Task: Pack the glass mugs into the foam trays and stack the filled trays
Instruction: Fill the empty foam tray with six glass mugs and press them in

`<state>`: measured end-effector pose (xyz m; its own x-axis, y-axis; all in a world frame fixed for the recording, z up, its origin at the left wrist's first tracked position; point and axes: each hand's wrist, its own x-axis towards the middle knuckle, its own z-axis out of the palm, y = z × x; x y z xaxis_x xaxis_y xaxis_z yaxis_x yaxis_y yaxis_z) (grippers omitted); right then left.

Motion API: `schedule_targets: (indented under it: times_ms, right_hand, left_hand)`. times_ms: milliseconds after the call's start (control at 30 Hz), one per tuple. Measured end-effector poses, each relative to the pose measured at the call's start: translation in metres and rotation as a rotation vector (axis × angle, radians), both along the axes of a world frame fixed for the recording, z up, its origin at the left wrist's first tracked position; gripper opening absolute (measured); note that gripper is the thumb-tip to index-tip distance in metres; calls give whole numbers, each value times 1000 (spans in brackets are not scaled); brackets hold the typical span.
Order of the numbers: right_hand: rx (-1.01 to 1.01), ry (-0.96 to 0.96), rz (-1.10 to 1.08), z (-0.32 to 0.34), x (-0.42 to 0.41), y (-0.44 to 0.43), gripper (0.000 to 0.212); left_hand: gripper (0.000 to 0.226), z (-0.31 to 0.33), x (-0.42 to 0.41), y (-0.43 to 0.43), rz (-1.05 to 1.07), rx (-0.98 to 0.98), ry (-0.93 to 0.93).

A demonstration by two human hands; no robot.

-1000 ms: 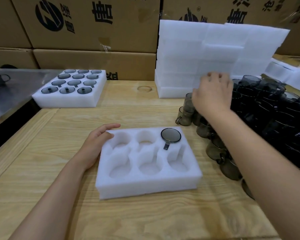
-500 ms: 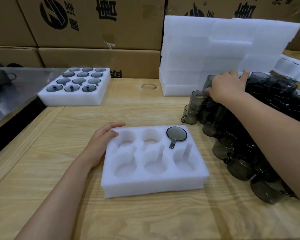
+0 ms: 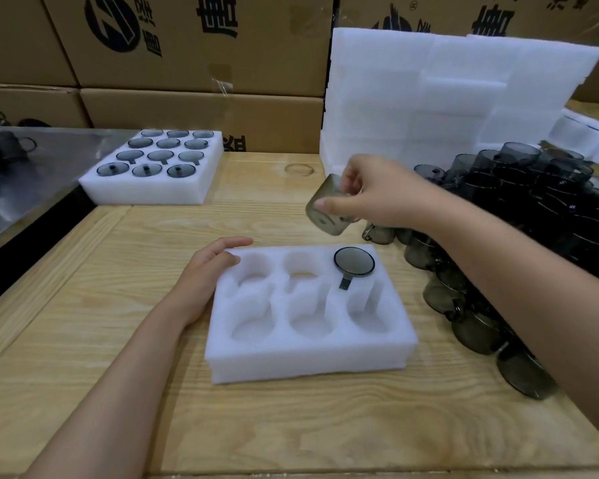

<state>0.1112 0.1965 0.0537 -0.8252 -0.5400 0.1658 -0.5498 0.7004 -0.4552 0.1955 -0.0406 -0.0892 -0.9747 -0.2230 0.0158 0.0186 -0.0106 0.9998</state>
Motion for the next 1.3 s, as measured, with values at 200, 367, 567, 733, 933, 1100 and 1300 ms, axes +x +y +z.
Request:
schedule_targets:
  times_ms: [200, 367, 567, 733, 933, 1100, 1300]
  right_hand:
    - [222, 14, -8, -18, 17, -28, 41]
    - [525, 107, -132, -36, 13, -51, 52]
    - [339, -284, 187, -40, 12, -56, 39]
    - [316, -405, 195, -28, 7, -41, 42]
    - [211, -525, 125, -18, 2, -37, 28]
    - [220, -432, 70, -21, 7, -46, 30]
    - [383, -118, 62, -33, 19, -54, 32]
  left_hand:
    - [35, 0, 0, 1, 4, 4, 5]
    - [37, 0, 0, 0, -4, -21, -10]
    - [36, 1, 0, 0, 2, -27, -3]
    - [37, 2, 1, 2, 2, -13, -10]
    - [37, 3, 2, 3, 0, -14, -26]
    - [36, 4, 2, 3, 6, -16, -29]
    - [36, 5, 2, 4, 14, -9, -30]
